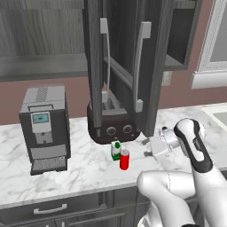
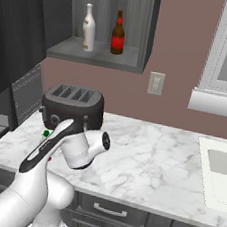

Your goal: Sort all alcoholic drinks to one cabinet, and non-alcoholic drinks to the other.

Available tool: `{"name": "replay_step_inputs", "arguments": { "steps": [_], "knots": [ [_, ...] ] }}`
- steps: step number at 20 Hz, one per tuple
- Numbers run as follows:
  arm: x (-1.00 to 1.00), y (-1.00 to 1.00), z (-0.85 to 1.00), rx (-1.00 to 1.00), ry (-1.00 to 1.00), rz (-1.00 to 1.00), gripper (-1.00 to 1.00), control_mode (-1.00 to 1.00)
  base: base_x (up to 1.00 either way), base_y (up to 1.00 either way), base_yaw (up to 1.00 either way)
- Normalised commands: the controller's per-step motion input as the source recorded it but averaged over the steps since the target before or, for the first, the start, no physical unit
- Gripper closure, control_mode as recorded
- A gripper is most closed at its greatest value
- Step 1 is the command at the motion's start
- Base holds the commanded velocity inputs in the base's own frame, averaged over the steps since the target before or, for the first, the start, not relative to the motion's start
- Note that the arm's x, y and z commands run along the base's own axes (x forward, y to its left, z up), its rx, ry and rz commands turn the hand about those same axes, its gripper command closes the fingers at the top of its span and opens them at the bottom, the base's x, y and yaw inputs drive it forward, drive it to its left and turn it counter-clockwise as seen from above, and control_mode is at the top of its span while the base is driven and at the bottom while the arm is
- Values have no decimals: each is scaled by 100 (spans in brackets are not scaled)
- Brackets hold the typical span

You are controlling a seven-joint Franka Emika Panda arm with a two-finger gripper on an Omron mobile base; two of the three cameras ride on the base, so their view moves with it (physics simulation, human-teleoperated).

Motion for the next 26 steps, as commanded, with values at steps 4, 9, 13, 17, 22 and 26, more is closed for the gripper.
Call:
{"name": "replay_step_inputs", "arguments": {
  "steps": [4, 9, 13, 17, 22, 26],
  "knots": [
    [4, 34, -39, 0, 0, 0, -100, -100, 0, 0, 0],
    [0, 28, -50, 0, 0, 2, -100, -100, 0, 0, 0],
    [0, 21, -41, 0, 0, 2, -100, -100, 0, 0, 0],
    [0, 27, -29, 0, 0, 1, -100, -100, 0, 0, 0],
    [0, 28, -22, 0, 0, 0, -100, -100, 0, 0, 0],
    [0, 21, -20, 0, 0, 0, -100, -100, 0, 0, 0]
  ]
}}
